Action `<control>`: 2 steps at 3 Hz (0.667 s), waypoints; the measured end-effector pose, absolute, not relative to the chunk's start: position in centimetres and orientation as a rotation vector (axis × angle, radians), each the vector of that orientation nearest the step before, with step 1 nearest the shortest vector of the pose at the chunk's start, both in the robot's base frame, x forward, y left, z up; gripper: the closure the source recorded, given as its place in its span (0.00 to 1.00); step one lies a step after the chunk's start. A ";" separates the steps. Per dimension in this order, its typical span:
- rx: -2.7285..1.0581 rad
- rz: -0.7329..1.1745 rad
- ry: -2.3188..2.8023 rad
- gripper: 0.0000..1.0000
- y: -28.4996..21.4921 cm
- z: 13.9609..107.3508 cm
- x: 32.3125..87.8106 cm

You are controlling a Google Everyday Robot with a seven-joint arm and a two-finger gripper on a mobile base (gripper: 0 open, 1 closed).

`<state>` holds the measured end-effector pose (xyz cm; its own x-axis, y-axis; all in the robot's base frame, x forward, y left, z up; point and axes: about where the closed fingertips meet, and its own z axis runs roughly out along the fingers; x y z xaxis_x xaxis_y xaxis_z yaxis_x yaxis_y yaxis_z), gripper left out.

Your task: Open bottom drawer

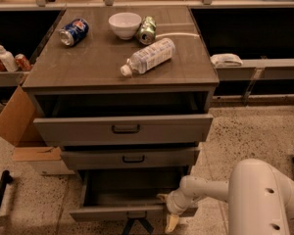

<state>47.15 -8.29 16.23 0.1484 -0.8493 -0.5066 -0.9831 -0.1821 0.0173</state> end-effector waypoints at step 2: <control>-2.059 0.627 1.886 0.59 -9.7 16.6 43.3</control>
Offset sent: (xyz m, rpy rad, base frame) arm -0.0584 -0.0246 0.0072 -0.0391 0.0943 -0.1212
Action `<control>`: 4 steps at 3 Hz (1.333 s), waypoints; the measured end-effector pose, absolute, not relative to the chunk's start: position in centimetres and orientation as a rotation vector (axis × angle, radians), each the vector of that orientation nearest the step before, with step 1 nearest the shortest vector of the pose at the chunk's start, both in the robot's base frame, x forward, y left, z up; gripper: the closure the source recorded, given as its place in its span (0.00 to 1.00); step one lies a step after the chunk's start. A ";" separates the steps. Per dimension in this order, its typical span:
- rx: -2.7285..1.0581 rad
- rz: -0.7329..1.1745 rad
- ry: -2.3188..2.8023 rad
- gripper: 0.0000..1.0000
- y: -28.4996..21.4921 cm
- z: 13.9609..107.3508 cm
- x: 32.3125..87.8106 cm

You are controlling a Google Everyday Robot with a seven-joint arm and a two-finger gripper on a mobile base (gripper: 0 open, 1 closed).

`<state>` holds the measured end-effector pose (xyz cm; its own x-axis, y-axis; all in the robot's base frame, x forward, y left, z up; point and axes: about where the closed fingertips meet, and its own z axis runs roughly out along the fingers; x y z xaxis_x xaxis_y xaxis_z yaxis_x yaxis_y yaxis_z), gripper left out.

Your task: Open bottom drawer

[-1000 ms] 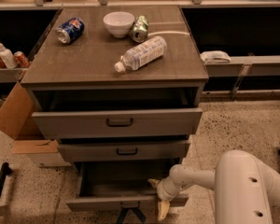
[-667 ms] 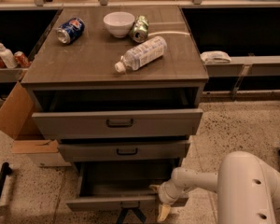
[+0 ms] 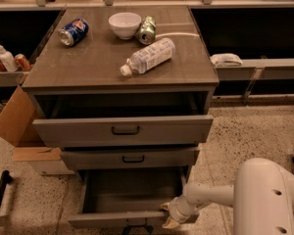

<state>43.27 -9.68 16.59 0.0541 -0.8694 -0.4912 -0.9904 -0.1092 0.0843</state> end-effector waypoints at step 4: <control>-2.007 0.637 1.933 0.58 -10.5 16.5 40.9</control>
Offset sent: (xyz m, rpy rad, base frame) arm -0.0426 -0.0267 0.0022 0.0119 0.0062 -0.1116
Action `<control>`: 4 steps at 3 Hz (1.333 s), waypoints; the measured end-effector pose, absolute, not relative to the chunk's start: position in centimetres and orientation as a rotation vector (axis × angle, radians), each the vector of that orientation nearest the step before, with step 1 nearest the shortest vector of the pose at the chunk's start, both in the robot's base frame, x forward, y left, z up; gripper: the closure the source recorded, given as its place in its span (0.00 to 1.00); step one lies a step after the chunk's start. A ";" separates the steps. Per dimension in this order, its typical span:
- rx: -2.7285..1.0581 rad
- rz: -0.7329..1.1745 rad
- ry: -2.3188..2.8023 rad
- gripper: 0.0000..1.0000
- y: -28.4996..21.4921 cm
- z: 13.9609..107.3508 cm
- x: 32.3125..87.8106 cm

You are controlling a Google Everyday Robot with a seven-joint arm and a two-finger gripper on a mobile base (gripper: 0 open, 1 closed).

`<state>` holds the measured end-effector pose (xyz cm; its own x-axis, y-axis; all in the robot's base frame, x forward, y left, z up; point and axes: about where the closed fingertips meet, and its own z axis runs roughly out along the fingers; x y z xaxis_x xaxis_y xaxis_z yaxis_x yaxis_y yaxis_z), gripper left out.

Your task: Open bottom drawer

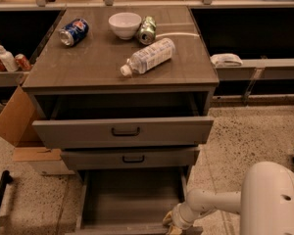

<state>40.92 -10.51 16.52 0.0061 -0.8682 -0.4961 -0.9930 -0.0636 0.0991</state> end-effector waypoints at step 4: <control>-1.944 0.456 1.944 0.00 -18.0 26.1 44.3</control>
Offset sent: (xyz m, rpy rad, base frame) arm 0.0223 -0.0367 0.0528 0.0028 -0.0777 -0.0196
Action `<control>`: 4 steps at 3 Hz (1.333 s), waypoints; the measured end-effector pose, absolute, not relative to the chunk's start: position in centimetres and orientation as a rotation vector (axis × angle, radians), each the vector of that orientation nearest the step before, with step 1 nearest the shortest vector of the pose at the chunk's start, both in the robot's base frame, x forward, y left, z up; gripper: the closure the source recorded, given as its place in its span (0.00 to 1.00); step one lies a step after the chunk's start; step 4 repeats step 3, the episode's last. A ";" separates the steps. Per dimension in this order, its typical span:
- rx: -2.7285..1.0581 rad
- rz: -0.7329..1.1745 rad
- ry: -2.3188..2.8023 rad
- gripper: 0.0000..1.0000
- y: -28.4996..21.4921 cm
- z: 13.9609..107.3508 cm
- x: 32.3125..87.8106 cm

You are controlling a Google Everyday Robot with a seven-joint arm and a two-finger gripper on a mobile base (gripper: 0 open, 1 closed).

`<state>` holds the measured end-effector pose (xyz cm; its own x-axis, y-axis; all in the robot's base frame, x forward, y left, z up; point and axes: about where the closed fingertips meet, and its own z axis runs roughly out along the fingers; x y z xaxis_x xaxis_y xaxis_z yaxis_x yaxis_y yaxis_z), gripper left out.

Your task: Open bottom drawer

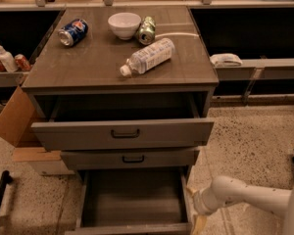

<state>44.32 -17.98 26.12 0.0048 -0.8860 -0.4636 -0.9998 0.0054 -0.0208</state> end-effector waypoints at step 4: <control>-1.888 0.300 2.005 0.00 -27.2 36.7 47.4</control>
Offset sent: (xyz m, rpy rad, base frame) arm 0.0382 -0.1171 0.1336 -0.0809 -0.0967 -0.0990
